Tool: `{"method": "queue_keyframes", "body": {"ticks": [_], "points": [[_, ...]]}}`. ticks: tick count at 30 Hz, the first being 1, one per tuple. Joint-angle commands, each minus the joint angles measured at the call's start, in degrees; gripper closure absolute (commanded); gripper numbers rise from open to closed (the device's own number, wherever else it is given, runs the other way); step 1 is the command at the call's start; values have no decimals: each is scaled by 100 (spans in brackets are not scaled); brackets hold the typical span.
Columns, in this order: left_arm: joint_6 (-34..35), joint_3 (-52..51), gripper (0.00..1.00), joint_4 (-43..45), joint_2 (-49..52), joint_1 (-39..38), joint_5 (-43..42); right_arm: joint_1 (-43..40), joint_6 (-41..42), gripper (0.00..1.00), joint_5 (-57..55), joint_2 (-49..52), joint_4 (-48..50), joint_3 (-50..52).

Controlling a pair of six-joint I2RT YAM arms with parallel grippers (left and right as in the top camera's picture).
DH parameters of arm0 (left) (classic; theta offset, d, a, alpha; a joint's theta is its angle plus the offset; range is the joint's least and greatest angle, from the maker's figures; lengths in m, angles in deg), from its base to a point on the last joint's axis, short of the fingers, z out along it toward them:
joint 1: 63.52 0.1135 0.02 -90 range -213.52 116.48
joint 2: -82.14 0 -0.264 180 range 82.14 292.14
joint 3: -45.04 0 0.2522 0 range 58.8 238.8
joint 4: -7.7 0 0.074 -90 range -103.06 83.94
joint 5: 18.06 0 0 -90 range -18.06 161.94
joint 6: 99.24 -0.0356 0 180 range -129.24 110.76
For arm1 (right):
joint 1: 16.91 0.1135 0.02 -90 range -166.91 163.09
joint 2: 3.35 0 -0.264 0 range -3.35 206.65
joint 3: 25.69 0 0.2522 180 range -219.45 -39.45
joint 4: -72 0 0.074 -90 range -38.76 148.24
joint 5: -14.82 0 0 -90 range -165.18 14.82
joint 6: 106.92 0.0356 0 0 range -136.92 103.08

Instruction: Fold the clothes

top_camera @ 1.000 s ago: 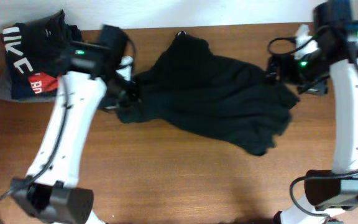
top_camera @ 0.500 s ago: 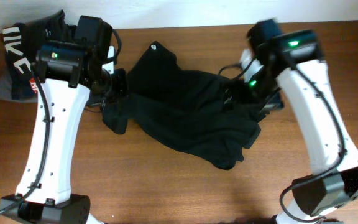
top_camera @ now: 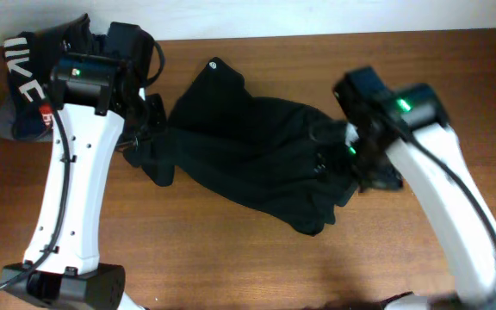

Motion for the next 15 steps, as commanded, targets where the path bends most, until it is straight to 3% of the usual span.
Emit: {"method": "queue_keyframes", "body": {"ticks": [1, 8, 15], "points": [[107, 79, 98, -2, 61, 42, 173, 7, 216, 1, 133, -634, 396, 977], [105, 79, 94, -44, 61, 42, 114, 94, 459, 1, 1408, -1093, 2013, 3018], [105, 79, 94, -109, 61, 42, 114, 748, 1659, 1, 802, -883, 2682, 3779]]}}
